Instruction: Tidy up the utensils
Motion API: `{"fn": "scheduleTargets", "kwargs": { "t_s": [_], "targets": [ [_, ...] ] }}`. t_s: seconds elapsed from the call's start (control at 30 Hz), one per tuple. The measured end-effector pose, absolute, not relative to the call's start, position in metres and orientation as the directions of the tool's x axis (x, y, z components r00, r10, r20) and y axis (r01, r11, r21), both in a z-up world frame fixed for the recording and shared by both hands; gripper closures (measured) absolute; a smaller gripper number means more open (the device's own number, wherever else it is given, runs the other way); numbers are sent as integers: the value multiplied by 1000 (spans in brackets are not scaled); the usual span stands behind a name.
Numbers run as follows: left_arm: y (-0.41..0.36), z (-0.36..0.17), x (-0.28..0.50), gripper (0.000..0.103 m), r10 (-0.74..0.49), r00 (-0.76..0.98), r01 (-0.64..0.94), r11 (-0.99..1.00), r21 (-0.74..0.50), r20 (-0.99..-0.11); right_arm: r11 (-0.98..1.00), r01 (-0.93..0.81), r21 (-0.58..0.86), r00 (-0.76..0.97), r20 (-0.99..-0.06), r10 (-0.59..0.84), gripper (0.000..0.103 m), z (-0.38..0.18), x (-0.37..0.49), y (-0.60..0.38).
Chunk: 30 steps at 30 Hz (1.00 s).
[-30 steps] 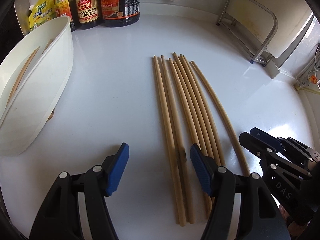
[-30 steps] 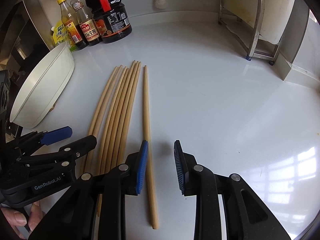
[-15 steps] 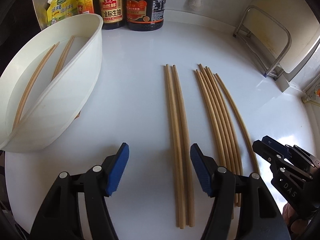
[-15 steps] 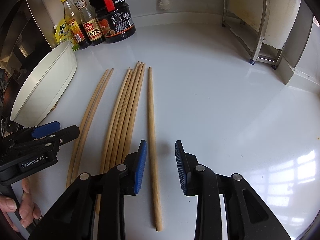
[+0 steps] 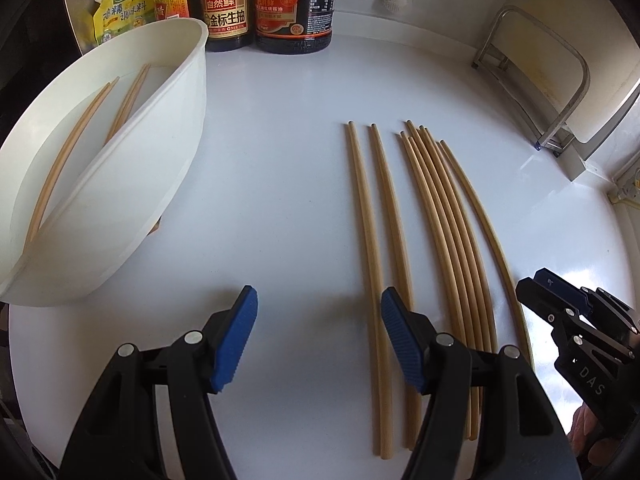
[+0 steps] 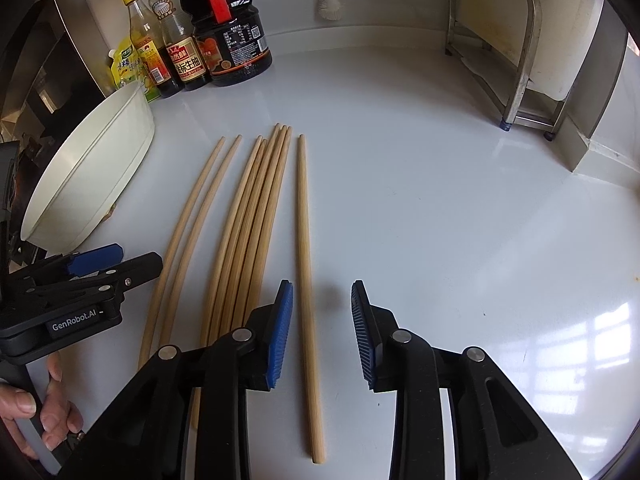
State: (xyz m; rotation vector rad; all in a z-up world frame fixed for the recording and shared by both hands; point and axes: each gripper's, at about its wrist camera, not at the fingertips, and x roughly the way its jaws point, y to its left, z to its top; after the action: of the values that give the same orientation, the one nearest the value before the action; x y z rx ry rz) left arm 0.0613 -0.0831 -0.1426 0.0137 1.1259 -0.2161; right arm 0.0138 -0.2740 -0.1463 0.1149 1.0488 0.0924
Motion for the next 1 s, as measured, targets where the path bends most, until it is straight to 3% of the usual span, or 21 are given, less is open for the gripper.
{"fn": "scheduleTargets", "kwargs": {
  "t_s": [0.7,0.8,1.0],
  "targets": [
    [-98,-149,68,35,-82,429,185,983,-2,-900,992,-34,121,495,-860,122,73,-146,17,-271],
    [-97,-150,70,30,-77,426,173,985,-2,-901,993,-39,108,492,-863,113,73,-148,19,-270],
    [-97,-149,69,30,-80,430,175,985,-3,-899,997,-70,25,490,-870,56,73,-156,20,-259]
  ]
}}
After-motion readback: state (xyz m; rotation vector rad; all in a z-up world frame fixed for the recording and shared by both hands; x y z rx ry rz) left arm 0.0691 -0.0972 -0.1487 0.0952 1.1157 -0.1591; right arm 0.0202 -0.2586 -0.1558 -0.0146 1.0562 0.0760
